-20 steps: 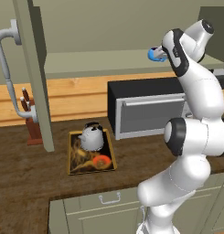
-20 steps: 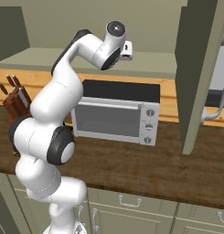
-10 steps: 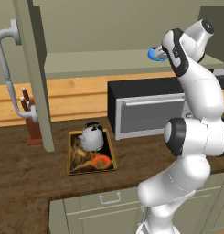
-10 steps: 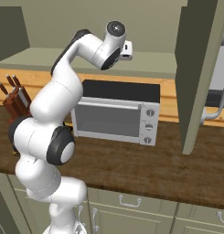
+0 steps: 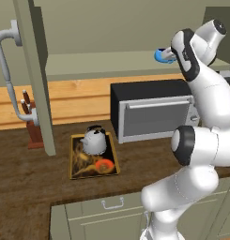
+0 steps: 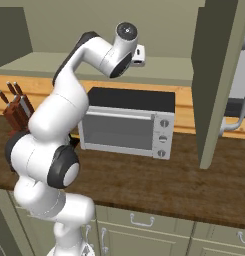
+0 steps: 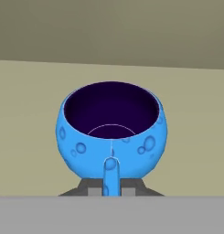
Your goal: Pick the kettle from the counter and place it on the tray. Then pick the mug from the cabinet and place it on the tray. Then close the cabinet doors.
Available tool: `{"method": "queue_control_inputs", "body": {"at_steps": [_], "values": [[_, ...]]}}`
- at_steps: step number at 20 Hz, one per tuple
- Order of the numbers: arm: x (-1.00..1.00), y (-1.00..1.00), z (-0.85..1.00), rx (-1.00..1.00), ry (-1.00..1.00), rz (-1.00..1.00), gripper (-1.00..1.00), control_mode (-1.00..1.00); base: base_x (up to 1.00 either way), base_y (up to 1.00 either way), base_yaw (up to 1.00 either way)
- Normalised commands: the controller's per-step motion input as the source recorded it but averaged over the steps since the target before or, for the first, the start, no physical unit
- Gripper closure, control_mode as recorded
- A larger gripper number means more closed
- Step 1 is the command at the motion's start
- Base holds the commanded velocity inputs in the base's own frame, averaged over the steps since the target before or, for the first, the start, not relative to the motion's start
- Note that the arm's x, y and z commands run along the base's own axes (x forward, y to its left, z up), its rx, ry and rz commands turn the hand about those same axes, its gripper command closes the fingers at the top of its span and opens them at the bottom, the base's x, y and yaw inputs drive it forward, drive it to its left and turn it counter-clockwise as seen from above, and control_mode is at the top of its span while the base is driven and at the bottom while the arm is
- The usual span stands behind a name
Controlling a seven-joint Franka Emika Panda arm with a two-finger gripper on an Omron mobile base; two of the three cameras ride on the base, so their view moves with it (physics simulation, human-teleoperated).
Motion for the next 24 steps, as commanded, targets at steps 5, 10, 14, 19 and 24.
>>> {"method": "queue_control_inputs", "body": {"at_steps": [5, 10, 14, 19, 24], "values": [[-0.89, -0.01, 0.00, 0.00, -0.12, 0.04, 1.00, -1.00, 0.00, 0.00, 0.00], [-0.92, 0.22, 0.00, 0.00, -0.05, 0.26, 1.00, -1.00, 0.00, 0.00, 0.00], [-0.79, 0.56, 0.00, 0.00, -0.04, 0.27, 1.00, -1.00, 0.00, 0.00, 0.00], [-0.64, 0.68, 0.01, 0.00, -0.17, 0.27, 1.00, -1.00, 0.00, 0.00, 0.00], [-0.74, 0.60, -0.19, -0.04, -0.08, 0.31, 1.00, -1.00, 0.00, 0.00, 0.00]]}}
